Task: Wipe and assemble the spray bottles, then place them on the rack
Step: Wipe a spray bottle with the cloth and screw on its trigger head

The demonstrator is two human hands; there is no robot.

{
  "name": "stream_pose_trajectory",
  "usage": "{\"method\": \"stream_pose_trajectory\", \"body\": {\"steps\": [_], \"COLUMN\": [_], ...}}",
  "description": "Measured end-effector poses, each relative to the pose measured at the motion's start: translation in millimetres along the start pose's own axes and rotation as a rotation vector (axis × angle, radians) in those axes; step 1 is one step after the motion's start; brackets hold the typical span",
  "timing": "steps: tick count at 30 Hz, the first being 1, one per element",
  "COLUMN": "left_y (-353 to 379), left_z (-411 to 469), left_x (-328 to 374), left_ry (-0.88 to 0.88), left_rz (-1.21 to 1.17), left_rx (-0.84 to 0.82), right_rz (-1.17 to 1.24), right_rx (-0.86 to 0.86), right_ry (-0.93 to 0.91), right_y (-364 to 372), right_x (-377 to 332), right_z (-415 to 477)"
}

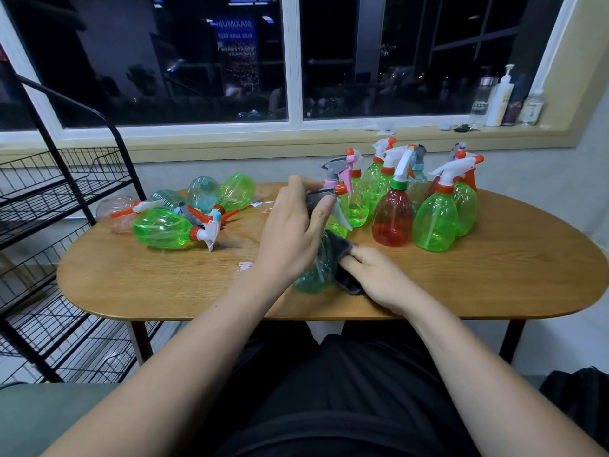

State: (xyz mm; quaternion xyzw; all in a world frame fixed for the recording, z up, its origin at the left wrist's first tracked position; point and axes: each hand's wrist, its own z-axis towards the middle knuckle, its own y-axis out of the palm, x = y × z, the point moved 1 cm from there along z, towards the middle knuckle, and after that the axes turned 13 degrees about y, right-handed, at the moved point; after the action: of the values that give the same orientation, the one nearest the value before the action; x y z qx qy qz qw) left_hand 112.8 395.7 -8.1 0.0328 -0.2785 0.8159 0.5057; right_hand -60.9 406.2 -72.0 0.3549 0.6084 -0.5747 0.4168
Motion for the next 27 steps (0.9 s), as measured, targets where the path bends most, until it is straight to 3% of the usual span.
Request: {"method": "stream_pose_trajectory", "body": {"steps": [3, 7, 17, 21, 27], "left_y": [1, 5, 13, 14, 14], "left_z": [0, 1, 1, 5, 8], "left_x": [0, 1, -6, 0, 6], "left_ry": [-0.003, -0.024, -0.144, -0.128, -0.253], "left_rz": [-0.003, -0.018, -0.072, -0.05, -0.146], "left_rx": [-0.008, -0.019, 0.003, -0.035, -0.012], "right_rz": [-0.183, -0.24, 0.331, 0.352, 0.132], "right_rx": [0.051, 0.081, 0.012, 0.033, 0.088], "right_ry": [0.008, 0.005, -0.009, -0.036, -0.038], "right_y": [-3, -2, 9, 9, 7], "right_x": [-1, -17, -22, -25, -16], "right_z": [2, 2, 3, 5, 3]}}
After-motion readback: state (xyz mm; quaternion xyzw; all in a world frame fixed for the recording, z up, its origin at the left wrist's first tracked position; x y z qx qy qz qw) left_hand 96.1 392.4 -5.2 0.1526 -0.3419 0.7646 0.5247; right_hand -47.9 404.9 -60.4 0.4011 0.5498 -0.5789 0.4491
